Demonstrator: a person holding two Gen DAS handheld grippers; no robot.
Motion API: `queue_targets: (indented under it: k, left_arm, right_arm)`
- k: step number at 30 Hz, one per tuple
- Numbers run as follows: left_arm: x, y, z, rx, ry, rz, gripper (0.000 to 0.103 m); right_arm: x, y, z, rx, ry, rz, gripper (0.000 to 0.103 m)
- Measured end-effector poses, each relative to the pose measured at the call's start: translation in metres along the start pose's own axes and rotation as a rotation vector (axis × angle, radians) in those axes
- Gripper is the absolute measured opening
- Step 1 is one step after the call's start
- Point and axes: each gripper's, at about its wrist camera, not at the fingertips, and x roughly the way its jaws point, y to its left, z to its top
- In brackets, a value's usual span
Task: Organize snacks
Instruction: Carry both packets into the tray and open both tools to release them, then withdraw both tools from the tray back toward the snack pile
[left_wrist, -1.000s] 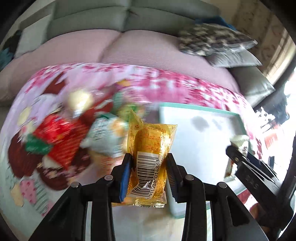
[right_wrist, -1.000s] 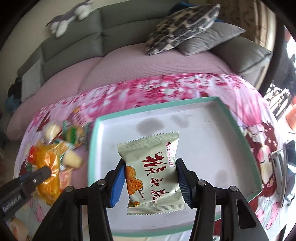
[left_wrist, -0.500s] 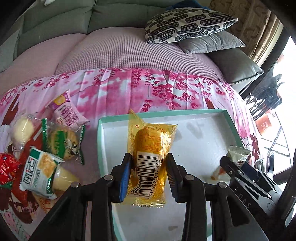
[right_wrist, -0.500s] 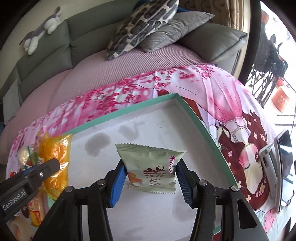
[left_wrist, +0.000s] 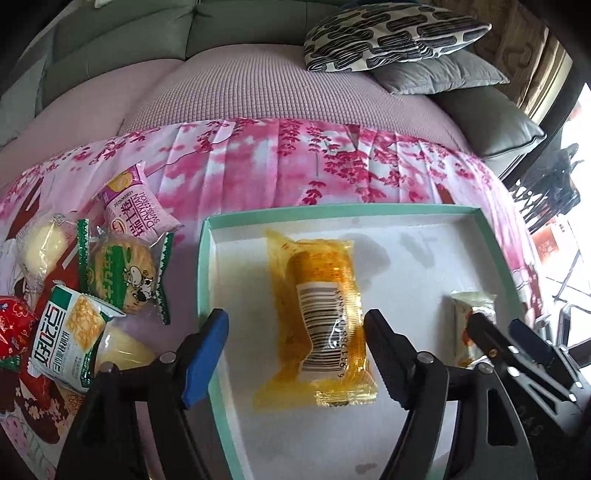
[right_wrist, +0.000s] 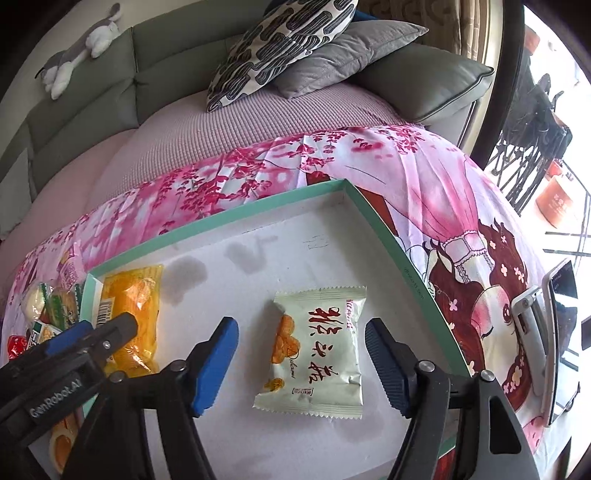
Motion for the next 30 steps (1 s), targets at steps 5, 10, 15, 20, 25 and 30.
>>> queue_targets:
  k: [5,10,15,20,25,30]
  left_arm:
    - [0.004,0.005,0.000,-0.012,0.012,0.000,0.078]
    - [0.003,0.013,0.004,-0.024,0.006,0.013,0.078]
    - [-0.003,0.019,0.007,-0.037,-0.001,-0.002,0.079]
    - [-0.024,0.010,0.009,-0.009,-0.055,0.003,0.094]
    - [-0.038,0.012,0.009,-0.023,-0.069,0.017,0.098]
    - [-0.044,0.031,0.005,-0.072,-0.037,0.075,0.099]
  right_arm:
    - [0.001,-0.005,0.000,0.015,0.013,-0.001,0.075]
    - [-0.001,-0.004,0.000,0.003,0.018,0.006,0.075]
    - [0.002,-0.002,-0.001,-0.005,0.039,0.004,0.075]
    - [0.006,-0.002,-0.002,-0.011,0.057,0.013,0.076]
    - [0.003,0.000,-0.002,-0.014,0.048,0.030,0.085]
    - [0.001,0.003,-0.002,-0.023,0.038,0.045,0.098]
